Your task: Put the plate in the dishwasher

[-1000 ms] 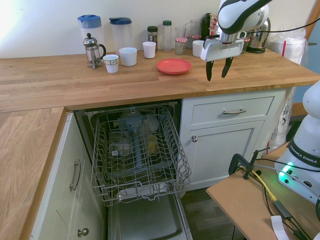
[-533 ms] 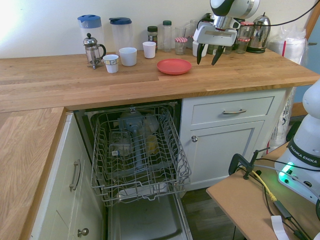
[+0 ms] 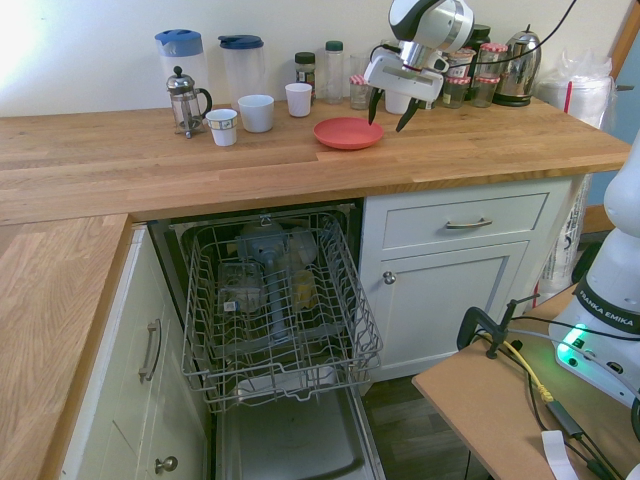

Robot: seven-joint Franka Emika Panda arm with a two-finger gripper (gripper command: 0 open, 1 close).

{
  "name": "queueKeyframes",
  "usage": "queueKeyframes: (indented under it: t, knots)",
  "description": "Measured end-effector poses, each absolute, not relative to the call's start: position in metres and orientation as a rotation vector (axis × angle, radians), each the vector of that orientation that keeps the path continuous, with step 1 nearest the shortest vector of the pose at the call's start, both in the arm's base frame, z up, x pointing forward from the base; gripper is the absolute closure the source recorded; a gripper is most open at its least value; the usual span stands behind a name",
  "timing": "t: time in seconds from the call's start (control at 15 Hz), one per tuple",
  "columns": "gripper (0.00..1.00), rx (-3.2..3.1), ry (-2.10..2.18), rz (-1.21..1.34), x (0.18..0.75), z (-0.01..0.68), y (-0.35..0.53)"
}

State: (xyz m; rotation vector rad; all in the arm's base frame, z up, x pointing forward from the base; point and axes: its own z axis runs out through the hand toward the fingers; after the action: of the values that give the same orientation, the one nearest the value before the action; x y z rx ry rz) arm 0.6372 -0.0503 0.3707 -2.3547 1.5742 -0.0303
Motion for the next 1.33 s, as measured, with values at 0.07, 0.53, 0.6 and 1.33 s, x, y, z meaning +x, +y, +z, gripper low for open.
queueKeyframes:
  t: [0.07, 0.53, 0.6, 1.33]
  knots:
    - [0.0, -2.332, 1.59, -0.025, 0.645, 0.369, -0.051]
    - [1.0, -2.292, 1.612, 0.02, 0.669, 0.364, -0.064]
    - [1.0, -2.294, 1.61, 0.026, 0.67, 0.364, -0.064]
    - [1.0, -2.289, 1.582, 0.07, 0.677, 0.347, -0.063]
